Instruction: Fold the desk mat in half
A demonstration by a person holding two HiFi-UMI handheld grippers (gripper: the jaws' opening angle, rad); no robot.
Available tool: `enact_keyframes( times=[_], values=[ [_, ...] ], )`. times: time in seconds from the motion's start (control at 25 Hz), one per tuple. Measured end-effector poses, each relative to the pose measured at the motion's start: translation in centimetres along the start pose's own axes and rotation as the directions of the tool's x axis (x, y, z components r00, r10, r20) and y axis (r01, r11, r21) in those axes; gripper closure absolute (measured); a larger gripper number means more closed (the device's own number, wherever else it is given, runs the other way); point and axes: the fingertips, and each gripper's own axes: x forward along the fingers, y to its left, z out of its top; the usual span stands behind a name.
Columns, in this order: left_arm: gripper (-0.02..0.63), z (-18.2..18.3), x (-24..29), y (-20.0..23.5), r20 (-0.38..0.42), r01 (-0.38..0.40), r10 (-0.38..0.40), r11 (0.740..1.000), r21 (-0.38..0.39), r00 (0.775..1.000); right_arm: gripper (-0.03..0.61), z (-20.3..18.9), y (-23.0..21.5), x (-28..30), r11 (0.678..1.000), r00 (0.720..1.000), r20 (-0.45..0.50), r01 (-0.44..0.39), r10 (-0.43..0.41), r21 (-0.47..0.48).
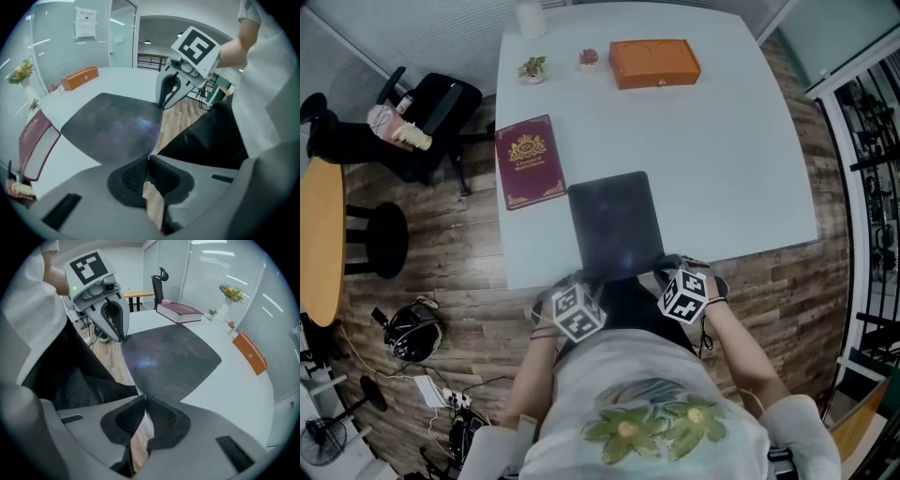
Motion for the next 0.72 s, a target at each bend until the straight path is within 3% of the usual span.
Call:
enact_keyframes(
  times=[0.08,0.44,0.72],
  values=[
    [0.598,0.4,-0.6,0.3,0.027,0.005,-0.004,0.999,-0.038,1.0,0.549,0.1,0.2,-0.3,1.0,1.0,0.01,0.003,-0.003,0.019],
    [0.6,3.9,-5.7,3.6,0.201,0.007,0.029,0.985,-0.174,0.979,0.554,2.7,-3.3,-4.7,0.983,0.99,0.135,0.02,-0.045,0.182],
    [0.601,6.4,-8.6,7.7,0.258,-0.06,0.112,0.978,-0.201,0.96,0.554,6.1,-8.0,-7.6,0.971,0.968,0.209,0.089,-0.137,0.223]
  ],
)
